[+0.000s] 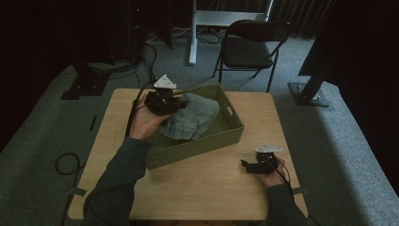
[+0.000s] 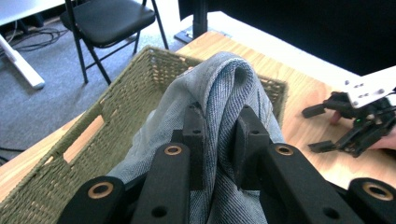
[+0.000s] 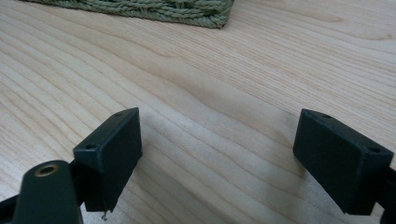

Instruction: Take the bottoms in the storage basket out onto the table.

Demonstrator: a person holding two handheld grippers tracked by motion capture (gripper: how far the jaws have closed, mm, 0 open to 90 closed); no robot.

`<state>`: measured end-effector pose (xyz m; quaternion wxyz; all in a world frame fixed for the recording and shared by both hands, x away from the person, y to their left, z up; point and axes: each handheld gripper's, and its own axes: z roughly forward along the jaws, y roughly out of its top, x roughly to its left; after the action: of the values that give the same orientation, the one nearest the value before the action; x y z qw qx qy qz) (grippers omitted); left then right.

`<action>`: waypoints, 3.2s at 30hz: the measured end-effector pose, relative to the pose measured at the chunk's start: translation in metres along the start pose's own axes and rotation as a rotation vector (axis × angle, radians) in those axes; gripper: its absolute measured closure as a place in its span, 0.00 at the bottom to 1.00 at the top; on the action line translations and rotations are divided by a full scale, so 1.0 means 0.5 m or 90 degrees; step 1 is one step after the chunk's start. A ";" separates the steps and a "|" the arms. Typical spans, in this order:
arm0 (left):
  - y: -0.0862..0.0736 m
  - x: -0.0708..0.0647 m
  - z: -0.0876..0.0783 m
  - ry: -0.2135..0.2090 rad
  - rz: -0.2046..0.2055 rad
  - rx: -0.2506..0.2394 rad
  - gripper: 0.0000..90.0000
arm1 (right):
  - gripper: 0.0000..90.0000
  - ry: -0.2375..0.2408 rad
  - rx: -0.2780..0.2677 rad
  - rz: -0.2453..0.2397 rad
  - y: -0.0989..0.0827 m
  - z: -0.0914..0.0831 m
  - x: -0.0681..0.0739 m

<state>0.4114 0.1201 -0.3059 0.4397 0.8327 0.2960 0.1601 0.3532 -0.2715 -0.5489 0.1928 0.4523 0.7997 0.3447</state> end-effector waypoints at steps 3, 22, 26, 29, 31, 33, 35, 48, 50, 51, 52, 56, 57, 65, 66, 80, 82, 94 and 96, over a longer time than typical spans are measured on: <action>0.005 -0.006 -0.014 -0.007 -0.004 -0.016 0.87 | 0.17 0.000 0.000 0.000 0.000 0.000 0.000; 0.013 -0.109 -0.051 -0.070 0.042 -0.039 0.88 | 0.17 0.000 0.000 0.000 0.000 0.000 0.000; 0.017 -0.136 -0.053 -0.094 0.059 -0.044 0.88 | 0.17 0.000 0.000 0.000 0.000 0.000 0.000; 0.015 -0.154 -0.051 -0.112 0.066 -0.047 0.88 | 0.17 0.000 0.000 0.001 0.000 0.000 0.000; 0.015 -0.165 -0.049 -0.118 0.075 -0.046 0.88 | 0.17 0.000 0.000 0.000 0.000 0.000 0.000; 0.014 -0.180 -0.045 -0.125 0.087 -0.044 0.88 | 0.17 0.000 0.000 0.001 0.000 0.000 0.000; 0.013 -0.189 -0.042 -0.128 0.096 -0.040 0.88 | 0.17 0.000 0.000 0.000 0.000 0.000 0.000; -0.067 -0.239 -0.002 -0.175 0.098 -0.016 0.88 | 0.17 0.001 0.001 0.001 0.000 0.000 0.000; -0.091 -0.240 0.011 -0.181 0.092 -0.010 0.88 | 0.17 0.000 0.000 0.001 0.000 0.000 0.000; -0.105 -0.241 0.019 -0.182 0.092 -0.008 0.88 | 0.17 0.001 0.000 0.001 0.000 0.000 0.000; -0.116 -0.240 0.027 -0.190 0.090 -0.002 0.88 | 0.17 0.000 0.000 0.002 0.000 0.000 0.000; -0.174 -0.232 0.071 -0.186 0.088 0.040 0.88 | 0.17 0.000 0.000 0.000 0.000 0.000 0.000; -0.193 -0.226 0.087 -0.188 0.074 0.057 0.88 | 0.17 0.000 0.000 0.000 0.000 0.000 0.000; -0.276 -0.197 0.123 -0.174 0.023 0.095 0.82 | 0.17 0.001 0.000 0.000 0.000 0.000 0.000; -0.277 -0.197 0.124 -0.178 0.022 0.097 0.78 | 0.17 0.001 0.000 0.000 0.000 0.000 0.000; -0.256 -0.156 0.043 -0.088 0.003 0.053 0.46 | 0.17 0.000 0.001 0.002 0.003 0.003 -0.001; -0.263 -0.149 0.030 -0.069 0.002 0.055 0.46 | 0.17 0.000 0.000 0.002 0.003 0.003 -0.001; -0.301 -0.121 -0.021 -0.011 -0.014 0.050 0.47 | 0.17 0.000 0.000 0.002 0.004 0.004 -0.001; -0.305 -0.119 -0.029 -0.001 -0.017 0.048 0.47 | 0.17 0.000 0.000 0.003 0.004 0.004 -0.001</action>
<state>0.3039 0.1587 -0.4243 0.4102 0.8450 0.3123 0.1421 0.3558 -0.2704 -0.5490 0.1920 0.4540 0.7987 0.3452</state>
